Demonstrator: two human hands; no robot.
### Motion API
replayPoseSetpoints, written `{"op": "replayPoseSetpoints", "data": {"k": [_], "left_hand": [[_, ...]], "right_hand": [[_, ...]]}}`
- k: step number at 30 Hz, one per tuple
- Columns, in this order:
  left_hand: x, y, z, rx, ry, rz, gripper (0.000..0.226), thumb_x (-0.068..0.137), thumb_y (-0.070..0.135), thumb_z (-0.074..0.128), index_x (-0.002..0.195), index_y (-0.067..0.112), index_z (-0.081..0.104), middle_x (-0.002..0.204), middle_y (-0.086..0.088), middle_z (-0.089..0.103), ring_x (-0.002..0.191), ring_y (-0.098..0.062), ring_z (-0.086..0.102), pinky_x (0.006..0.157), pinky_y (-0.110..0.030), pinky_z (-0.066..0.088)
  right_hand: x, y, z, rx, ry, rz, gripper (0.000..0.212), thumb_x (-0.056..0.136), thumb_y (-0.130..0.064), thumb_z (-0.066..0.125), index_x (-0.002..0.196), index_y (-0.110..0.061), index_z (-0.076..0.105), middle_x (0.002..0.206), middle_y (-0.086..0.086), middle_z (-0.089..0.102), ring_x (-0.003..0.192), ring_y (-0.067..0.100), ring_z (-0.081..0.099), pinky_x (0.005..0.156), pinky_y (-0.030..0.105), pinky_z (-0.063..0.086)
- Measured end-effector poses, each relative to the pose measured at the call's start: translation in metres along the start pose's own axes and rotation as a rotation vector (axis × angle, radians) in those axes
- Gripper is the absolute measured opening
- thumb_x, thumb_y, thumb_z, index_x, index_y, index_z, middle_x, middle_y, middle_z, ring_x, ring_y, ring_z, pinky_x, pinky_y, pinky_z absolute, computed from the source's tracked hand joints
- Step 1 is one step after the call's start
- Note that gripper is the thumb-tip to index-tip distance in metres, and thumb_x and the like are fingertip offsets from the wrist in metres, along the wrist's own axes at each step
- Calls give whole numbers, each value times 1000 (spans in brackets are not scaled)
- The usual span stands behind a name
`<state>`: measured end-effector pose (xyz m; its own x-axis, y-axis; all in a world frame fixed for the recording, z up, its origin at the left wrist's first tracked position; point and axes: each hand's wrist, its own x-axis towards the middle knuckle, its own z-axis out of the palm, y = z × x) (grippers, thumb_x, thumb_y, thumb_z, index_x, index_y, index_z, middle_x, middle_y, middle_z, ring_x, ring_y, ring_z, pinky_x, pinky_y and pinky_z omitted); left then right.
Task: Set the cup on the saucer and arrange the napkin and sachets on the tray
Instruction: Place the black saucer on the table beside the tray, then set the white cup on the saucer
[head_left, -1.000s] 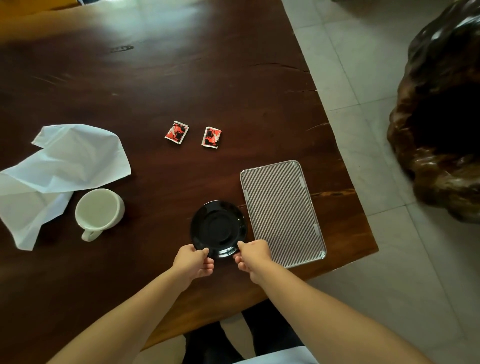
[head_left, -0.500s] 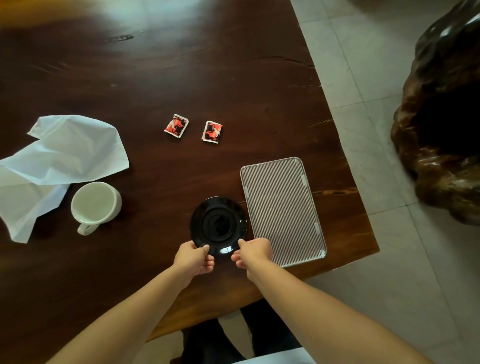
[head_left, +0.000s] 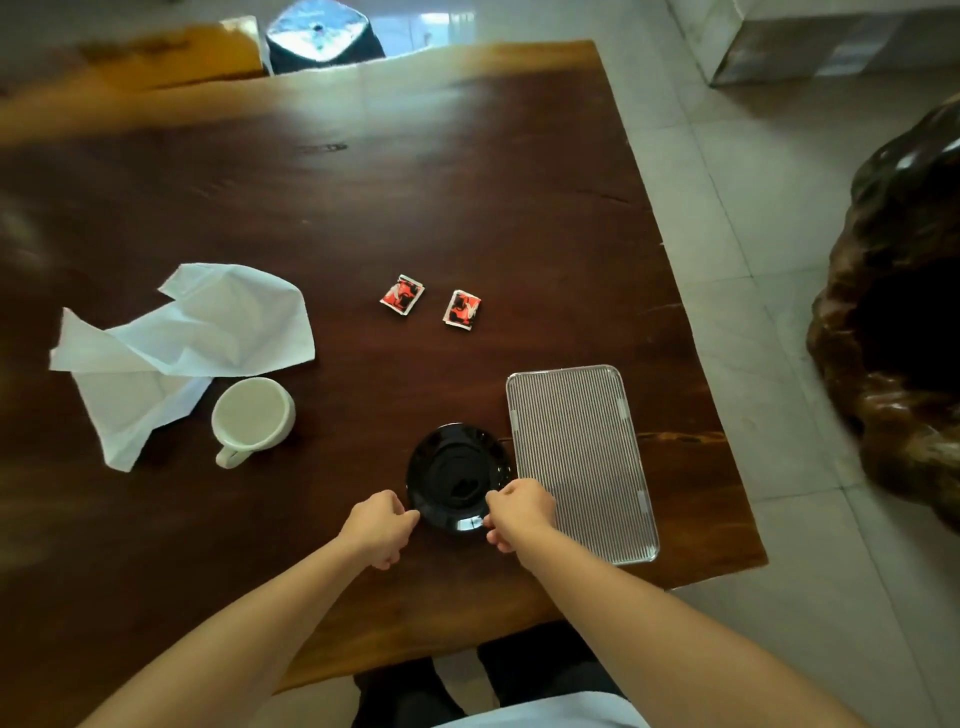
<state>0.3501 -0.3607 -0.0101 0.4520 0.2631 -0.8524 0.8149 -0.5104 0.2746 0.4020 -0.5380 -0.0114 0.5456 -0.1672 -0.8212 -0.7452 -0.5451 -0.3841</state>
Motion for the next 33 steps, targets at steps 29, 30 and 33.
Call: {"op": "replayPoseSetpoints", "data": {"k": [29,30,33], "left_hand": [[-28,-138,-192,-44,381,133,13,86,20,59,99,22,57,91,1,64,84,-18,63,77,-38,56],[-23,-141,-199,-32,371,144,14,86,19,59,99,21,56,90,1,64,84,-19,63,77,-38,56],[-3,-149,-216,10,341,183,18,87,17,58,103,20,54,87,1,65,84,-19,63,79,-41,56]], "right_hand": [[-92,-136,152,-559,-287,-650,31,92,-28,66,120,-18,56,95,0,68,87,17,67,85,38,58],[-92,-138,160,-550,-280,-644,34,92,-28,66,123,-18,55,95,-1,68,87,17,67,85,37,58],[-91,-146,186,-536,-252,-618,40,92,-26,65,129,-16,53,96,0,68,90,17,67,85,36,57]]}}
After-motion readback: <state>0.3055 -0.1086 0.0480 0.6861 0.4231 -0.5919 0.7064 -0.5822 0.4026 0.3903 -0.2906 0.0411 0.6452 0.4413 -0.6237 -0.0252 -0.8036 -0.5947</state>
